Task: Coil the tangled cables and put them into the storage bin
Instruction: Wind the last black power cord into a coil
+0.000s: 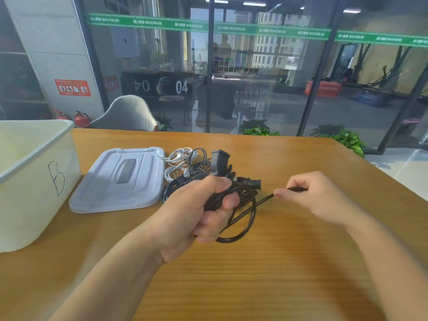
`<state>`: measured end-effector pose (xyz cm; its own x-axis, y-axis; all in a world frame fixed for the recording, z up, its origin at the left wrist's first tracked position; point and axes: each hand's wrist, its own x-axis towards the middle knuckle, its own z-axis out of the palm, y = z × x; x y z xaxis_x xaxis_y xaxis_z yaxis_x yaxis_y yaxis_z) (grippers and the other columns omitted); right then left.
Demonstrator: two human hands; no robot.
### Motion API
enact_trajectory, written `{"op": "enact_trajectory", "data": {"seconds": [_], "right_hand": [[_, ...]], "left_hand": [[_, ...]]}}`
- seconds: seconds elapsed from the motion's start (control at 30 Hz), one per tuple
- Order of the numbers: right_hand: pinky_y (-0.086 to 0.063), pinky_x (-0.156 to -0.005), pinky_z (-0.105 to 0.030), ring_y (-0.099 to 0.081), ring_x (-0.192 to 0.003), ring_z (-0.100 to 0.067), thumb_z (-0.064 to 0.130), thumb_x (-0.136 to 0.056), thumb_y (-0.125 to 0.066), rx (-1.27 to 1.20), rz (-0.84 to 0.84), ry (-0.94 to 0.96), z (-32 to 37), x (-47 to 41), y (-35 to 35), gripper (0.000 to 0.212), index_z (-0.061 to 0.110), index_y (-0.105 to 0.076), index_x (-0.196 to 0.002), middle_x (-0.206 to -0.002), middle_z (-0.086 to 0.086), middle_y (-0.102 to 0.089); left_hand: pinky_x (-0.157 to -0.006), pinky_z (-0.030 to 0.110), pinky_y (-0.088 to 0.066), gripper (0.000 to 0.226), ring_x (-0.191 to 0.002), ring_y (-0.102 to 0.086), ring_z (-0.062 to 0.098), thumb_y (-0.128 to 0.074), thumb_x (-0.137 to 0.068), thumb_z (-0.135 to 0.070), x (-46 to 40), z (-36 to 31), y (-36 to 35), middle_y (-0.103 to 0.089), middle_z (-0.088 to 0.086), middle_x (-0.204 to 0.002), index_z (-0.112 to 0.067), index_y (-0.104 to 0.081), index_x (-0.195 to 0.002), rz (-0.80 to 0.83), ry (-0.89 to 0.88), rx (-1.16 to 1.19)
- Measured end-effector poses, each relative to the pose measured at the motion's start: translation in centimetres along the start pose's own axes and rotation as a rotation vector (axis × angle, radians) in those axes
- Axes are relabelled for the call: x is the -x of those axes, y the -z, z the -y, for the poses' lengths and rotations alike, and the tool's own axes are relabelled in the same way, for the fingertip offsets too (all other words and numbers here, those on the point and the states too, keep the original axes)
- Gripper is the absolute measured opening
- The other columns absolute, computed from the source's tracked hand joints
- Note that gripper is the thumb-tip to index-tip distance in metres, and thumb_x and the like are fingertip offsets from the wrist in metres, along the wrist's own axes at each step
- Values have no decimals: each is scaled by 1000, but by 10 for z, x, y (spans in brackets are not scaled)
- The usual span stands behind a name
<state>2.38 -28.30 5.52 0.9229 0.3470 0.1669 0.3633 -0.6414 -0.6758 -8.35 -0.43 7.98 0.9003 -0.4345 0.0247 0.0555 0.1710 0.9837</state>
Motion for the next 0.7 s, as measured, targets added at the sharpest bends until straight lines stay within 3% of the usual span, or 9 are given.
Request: {"op": "enact_trajectory", "data": {"seconds": [0.1,0.23,0.37,0.5,0.57,0.63,0.67,0.7], "right_hand": [[-53,-59,-23,-51,-57,-9,54,-72,-82,-322,-88,-36,0,0,7,38,18,-73,-82,-66,-4,-58],[-56,-54,-20,-60,-60,-8,27,-82,-77,-1137,-8,-149,8,4,14,17,17,-75,-95,-79,1,-63],[-57,-60,-15,-72,-78,-5,24,-91,-71,-1612,-64,-90,33,7,-6,14,16,-78,-100,-90,5,-73],[-55,-78,-20,-62,-82,-6,39,-90,-74,-1728,-66,133,63,13,-33,20,23,-74,-102,-85,11,-65],[-55,-94,-28,-65,-96,-10,45,-90,-71,-1725,-61,198,72,17,-38,22,24,-72,-99,-94,8,-65],[-55,-100,-35,-69,-110,-14,46,-94,-66,-1730,-98,181,78,19,-39,24,23,-69,-96,-99,6,-69],[-57,-99,-36,-72,-106,-13,44,-97,-62,-1728,-121,165,80,19,-39,23,21,-66,-95,-94,7,-69],[-59,-92,-33,-72,-90,-10,41,-100,-58,-1716,-134,150,80,20,-39,23,20,-63,-94,-83,7,-66]], "left_hand": [[-42,25,-21,32,-44,-17,13,-44,-91,-41,-2,2,6,-25,-4,-54,-22,-54,-68,-93,-6,-36],[-44,25,-20,31,-45,-17,13,-43,-91,-40,-4,7,10,-27,-5,-53,-23,-53,-68,-137,-18,-102],[-44,24,-21,30,-46,-16,14,-42,-91,-39,-6,11,4,-24,-3,-54,-22,-51,-68,-129,-27,-102],[-44,23,-23,31,-47,-16,16,-42,-90,-39,-8,16,-3,-22,1,-55,-18,-50,-68,-102,-27,-152],[-44,23,-25,31,-46,-17,17,-43,-89,-40,-8,18,-5,-24,1,-53,-17,-50,-69,-78,-33,-179],[-45,23,-26,32,-46,-19,19,-46,-85,-45,-8,20,-6,-26,2,-53,-17,-50,-69,-58,-48,-220],[-46,25,-26,34,-47,-20,21,-46,-84,-47,-7,20,-6,-26,3,-53,-18,-49,-69,-53,-53,-248],[-47,26,-26,35,-49,-20,23,-46,-83,-49,-7,21,-6,-25,6,-55,-18,-49,-69,-54,-53,-279]]}}
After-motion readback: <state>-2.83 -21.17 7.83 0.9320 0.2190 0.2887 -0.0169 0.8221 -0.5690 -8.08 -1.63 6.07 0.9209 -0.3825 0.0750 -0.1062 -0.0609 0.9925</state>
